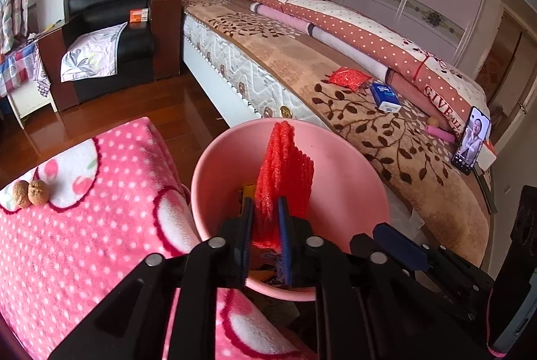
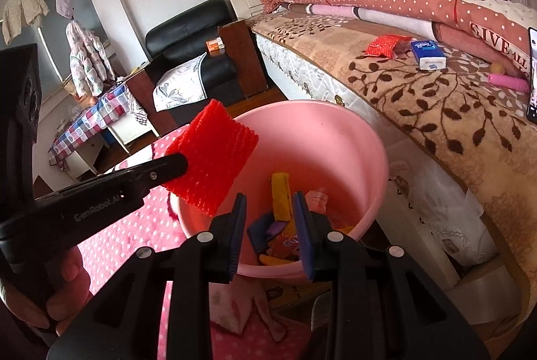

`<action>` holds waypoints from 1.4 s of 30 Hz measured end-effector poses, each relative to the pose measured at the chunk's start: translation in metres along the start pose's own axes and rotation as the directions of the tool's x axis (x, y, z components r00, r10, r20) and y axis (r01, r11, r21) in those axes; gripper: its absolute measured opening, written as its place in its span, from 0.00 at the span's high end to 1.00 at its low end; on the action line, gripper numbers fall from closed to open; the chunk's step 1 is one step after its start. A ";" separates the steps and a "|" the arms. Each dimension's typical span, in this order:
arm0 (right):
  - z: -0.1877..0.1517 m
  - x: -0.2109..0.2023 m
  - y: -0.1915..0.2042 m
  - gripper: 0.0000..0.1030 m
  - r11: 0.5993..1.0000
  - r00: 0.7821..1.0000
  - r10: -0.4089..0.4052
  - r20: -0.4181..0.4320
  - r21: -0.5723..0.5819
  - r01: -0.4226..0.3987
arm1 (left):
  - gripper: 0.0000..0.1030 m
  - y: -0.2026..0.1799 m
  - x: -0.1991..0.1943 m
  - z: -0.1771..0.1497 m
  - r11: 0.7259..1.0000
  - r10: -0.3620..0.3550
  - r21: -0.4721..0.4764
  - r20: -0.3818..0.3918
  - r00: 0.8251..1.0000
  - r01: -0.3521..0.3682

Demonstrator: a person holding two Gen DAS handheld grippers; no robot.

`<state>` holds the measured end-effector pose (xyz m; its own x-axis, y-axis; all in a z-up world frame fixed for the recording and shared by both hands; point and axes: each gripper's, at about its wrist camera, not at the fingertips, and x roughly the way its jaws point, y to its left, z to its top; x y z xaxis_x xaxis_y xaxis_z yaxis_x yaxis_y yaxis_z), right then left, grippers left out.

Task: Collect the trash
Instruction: 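Open the left tool to drop the red net into the bucket, then lift the open left tool away from the bucket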

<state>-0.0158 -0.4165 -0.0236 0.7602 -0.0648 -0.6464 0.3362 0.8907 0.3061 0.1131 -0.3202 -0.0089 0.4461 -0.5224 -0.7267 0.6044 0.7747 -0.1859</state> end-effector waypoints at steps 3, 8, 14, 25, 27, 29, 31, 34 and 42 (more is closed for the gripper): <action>-0.001 0.000 -0.001 0.72 1.000 1.000 0.001 -0.004 0.004 -0.001 | 0.67 -0.002 -0.003 0.000 1.000 -0.003 0.006 0.007 1.000 0.003; -0.003 -0.001 0.000 0.71 1.000 1.000 0.003 -0.010 -0.004 -0.003 | 0.54 0.000 -0.010 0.001 1.000 -0.019 -0.012 0.011 1.000 0.019; -0.006 -0.004 0.002 0.71 1.000 1.000 0.007 -0.010 -0.009 -0.007 | 0.45 -0.001 -0.017 -0.001 0.999 -0.033 -0.007 0.026 0.999 0.033; -0.008 -0.009 0.007 0.71 1.000 1.000 0.001 -0.005 -0.018 -0.001 | 0.42 0.005 -0.030 -0.005 0.999 -0.032 -0.023 0.032 0.999 0.032; -0.007 -0.012 0.008 0.71 1.000 1.000 0.000 0.000 -0.019 0.000 | 0.42 0.009 -0.036 -0.003 0.999 -0.022 -0.024 0.049 0.999 0.024; -0.005 -0.014 0.009 0.72 1.000 1.000 0.000 0.007 -0.021 0.000 | 0.42 0.015 -0.046 0.002 1.000 -0.005 -0.028 0.080 0.997 0.007; -0.004 -0.017 0.011 0.71 1.000 1.000 0.000 0.013 -0.024 0.000 | 0.42 0.019 -0.053 0.007 1.000 0.009 -0.029 0.102 0.995 -0.006; -0.003 -0.019 0.012 0.72 1.000 1.000 0.000 0.017 -0.029 0.000 | 0.42 0.027 -0.066 0.014 0.999 0.033 -0.027 0.136 0.990 -0.029; -0.002 -0.023 0.017 0.72 0.999 1.000 0.003 0.025 -0.037 -0.002 | 0.42 0.034 -0.077 0.012 0.998 0.064 -0.031 0.153 0.986 -0.060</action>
<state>-0.0282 -0.3987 -0.0051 0.7749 -0.0731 -0.6278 0.3137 0.9069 0.2815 0.1073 -0.2580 0.0486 0.5793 -0.5202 -0.6276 0.5560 0.8152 -0.1625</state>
